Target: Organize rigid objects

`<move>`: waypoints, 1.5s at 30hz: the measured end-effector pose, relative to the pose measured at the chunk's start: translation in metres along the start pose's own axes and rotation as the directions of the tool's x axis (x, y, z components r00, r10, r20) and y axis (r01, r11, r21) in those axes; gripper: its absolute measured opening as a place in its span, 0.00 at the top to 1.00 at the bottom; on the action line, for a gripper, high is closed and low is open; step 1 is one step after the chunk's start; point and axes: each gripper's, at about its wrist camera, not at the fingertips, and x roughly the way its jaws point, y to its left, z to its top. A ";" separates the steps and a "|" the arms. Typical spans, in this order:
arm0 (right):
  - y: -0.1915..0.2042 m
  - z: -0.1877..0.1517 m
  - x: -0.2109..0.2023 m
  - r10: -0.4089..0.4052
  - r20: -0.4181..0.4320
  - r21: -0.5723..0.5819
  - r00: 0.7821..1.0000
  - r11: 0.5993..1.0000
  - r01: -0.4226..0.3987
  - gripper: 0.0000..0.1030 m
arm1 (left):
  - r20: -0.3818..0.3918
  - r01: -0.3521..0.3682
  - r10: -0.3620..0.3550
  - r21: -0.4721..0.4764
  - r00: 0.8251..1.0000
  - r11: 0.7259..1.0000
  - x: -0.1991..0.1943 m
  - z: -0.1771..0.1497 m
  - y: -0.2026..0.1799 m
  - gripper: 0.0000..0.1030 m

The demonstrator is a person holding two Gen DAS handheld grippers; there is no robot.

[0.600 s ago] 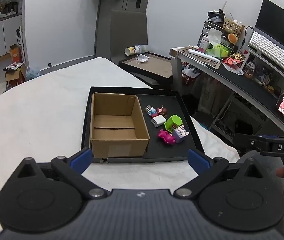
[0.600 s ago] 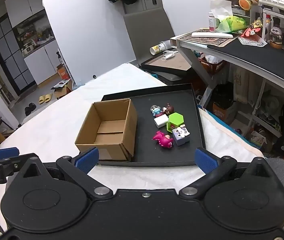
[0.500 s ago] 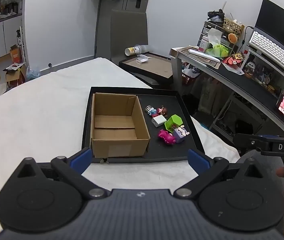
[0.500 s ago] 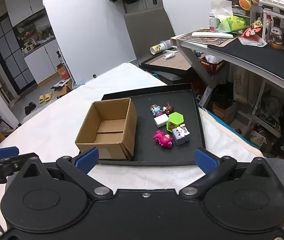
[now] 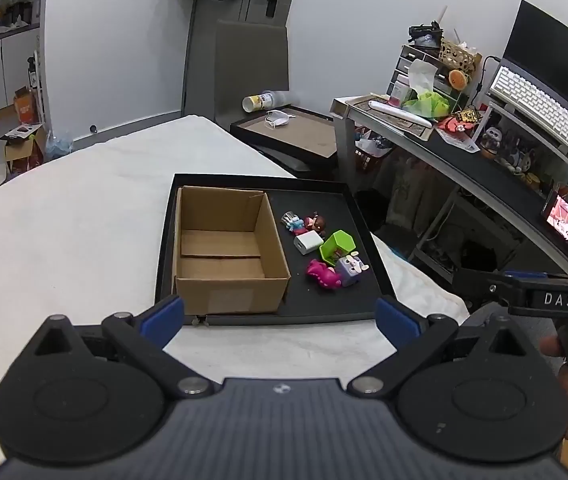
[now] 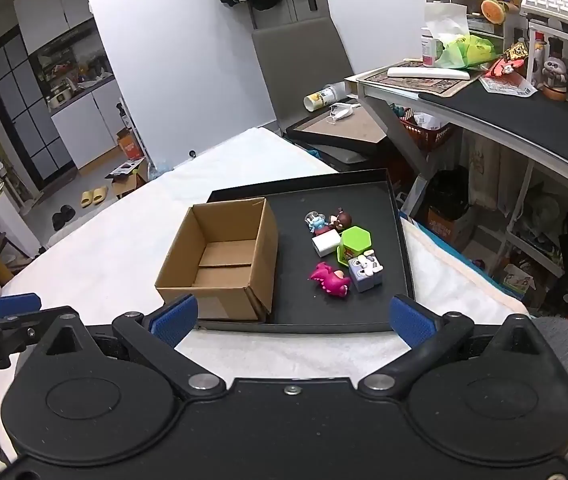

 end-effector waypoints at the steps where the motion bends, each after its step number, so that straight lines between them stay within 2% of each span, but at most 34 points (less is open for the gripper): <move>1: 0.001 -0.001 0.000 0.004 0.002 -0.005 1.000 1.000 -0.004 0.00 | -0.002 -0.001 0.001 0.001 1.000 1.000 0.000 0.001 0.000 0.02; 16: 0.008 0.000 0.002 0.009 -0.002 -0.027 1.000 1.000 -0.009 0.00 | -0.002 -0.020 0.020 0.011 1.000 1.000 -0.001 0.004 0.002 0.02; 27: 0.009 0.000 0.002 0.000 -0.004 -0.033 1.000 0.999 0.000 0.00 | -0.002 -0.002 0.002 0.016 1.000 1.000 -0.004 0.007 0.000 0.02; 45: 0.008 0.002 0.001 -0.005 -0.005 -0.029 1.000 1.000 0.005 0.00 | -0.005 -0.010 0.011 0.022 1.000 1.000 -0.003 0.004 0.000 0.02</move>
